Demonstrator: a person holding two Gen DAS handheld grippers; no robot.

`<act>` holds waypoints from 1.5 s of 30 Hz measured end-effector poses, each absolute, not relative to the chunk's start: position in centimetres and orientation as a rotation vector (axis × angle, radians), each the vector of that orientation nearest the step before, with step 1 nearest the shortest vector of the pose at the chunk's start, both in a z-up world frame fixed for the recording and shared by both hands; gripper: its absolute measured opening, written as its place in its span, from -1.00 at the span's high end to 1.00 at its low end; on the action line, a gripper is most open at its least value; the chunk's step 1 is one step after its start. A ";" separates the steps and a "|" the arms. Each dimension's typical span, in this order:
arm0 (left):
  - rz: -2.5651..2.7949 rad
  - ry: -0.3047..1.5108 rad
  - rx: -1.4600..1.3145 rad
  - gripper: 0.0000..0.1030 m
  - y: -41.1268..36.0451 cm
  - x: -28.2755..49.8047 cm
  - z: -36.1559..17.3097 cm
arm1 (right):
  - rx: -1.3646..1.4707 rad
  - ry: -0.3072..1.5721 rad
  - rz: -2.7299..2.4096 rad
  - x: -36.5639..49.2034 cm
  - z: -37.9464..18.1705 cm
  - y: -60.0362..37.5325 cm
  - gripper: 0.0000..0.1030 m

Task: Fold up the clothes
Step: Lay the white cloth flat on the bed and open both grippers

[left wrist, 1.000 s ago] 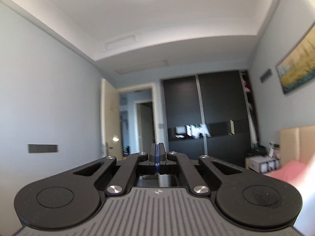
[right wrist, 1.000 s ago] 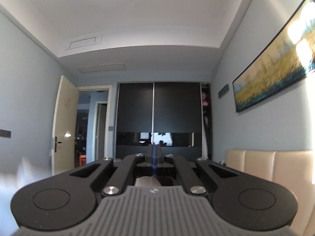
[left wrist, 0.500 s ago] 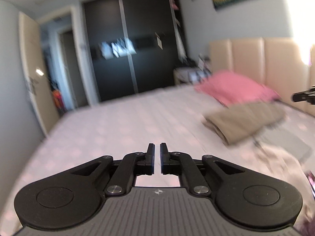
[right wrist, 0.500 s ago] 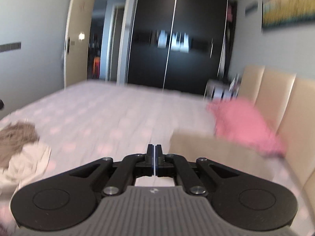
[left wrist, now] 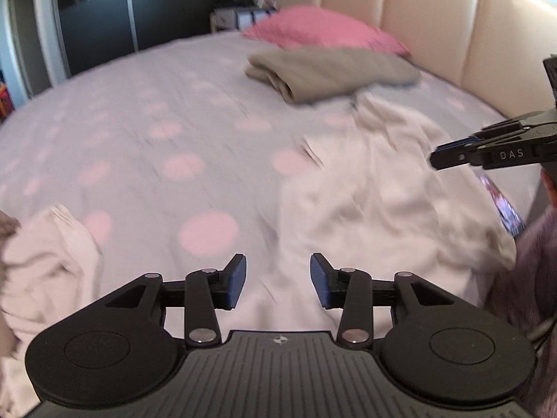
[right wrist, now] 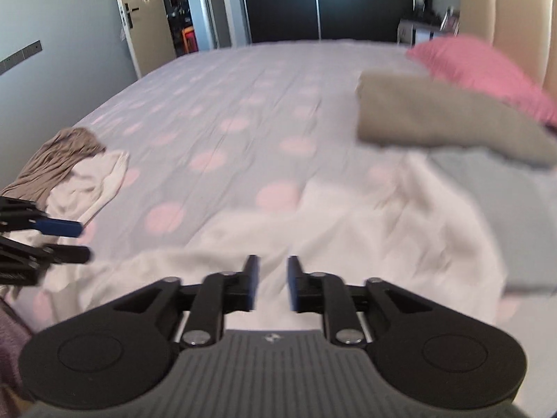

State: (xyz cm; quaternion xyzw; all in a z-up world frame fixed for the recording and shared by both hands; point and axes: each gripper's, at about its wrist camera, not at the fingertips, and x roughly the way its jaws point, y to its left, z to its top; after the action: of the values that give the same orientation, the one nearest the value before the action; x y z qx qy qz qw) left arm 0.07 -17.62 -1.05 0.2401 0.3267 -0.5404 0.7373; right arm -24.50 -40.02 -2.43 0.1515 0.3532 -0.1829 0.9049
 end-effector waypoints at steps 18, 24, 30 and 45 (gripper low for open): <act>-1.291 0.846 0.547 0.85 -18.1 -2.5 -4.7 | 0.339 0.894 -0.205 -21.3 -7.1 -34.0 -0.06; -1.401 0.843 0.561 0.86 -17.4 -5.2 -4.2 | 0.400 0.899 -0.205 -22.0 -6.7 -34.2 -0.17; -1.440 0.859 0.606 0.86 -17.5 -6.8 -5.0 | 0.480 0.879 -0.231 -22.9 -6.3 -34.1 -0.34; -1.548 0.815 0.702 0.86 -18.1 -9.4 -5.9 | 0.713 0.959 -0.194 -23.3 -8.5 -33.2 -0.51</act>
State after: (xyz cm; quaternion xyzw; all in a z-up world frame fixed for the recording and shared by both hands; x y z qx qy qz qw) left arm -9.42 -18.10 -5.86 0.3011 0.3499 -0.6644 0.5878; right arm -23.30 -33.24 -8.50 0.3352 0.4509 -0.0911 0.8222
